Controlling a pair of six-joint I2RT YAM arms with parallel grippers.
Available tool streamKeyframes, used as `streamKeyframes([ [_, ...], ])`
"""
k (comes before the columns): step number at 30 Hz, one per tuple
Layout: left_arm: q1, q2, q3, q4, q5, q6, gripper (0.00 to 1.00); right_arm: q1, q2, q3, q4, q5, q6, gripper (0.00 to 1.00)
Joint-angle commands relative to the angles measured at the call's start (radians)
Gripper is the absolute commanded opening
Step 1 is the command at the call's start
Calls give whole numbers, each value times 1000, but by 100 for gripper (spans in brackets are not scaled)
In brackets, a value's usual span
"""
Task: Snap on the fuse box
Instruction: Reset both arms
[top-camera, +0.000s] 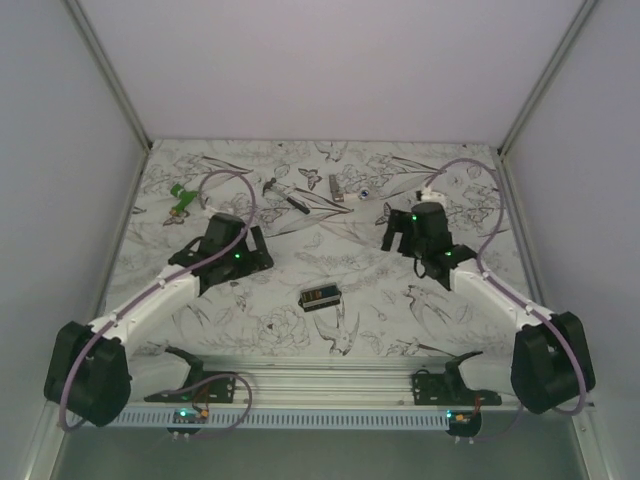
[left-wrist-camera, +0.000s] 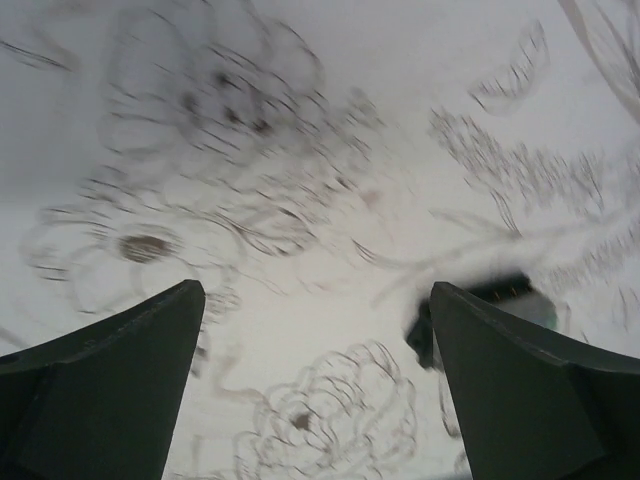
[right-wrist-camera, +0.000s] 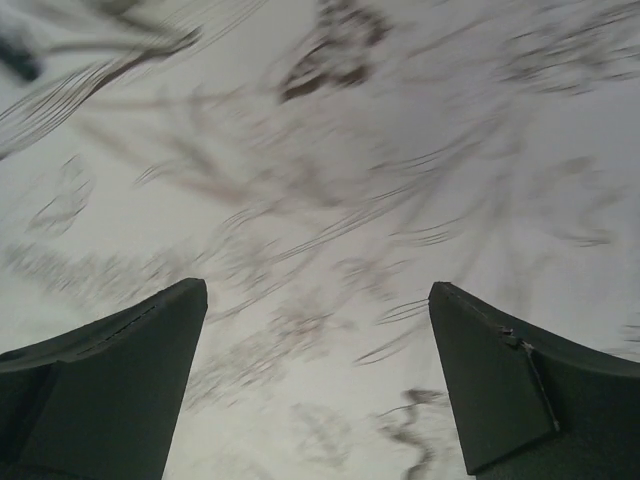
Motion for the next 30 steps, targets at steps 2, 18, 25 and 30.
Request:
streamKeyframes([
  [2, 113, -28, -4, -45, -262, 105, 100, -128, -49, -55, 153, 332, -152, 100],
  [18, 358, 195, -188, 644, -391, 542, 100, -327, 141, -519, 1264, 176, -397, 99],
  [25, 352, 275, -246, 837, -248, 603, 100, -365, 213, -506, 1290, -63, -450, 99],
  [30, 361, 283, -314, 966, -91, 660, 100, -374, 215, -500, 1279, -76, -445, 99],
])
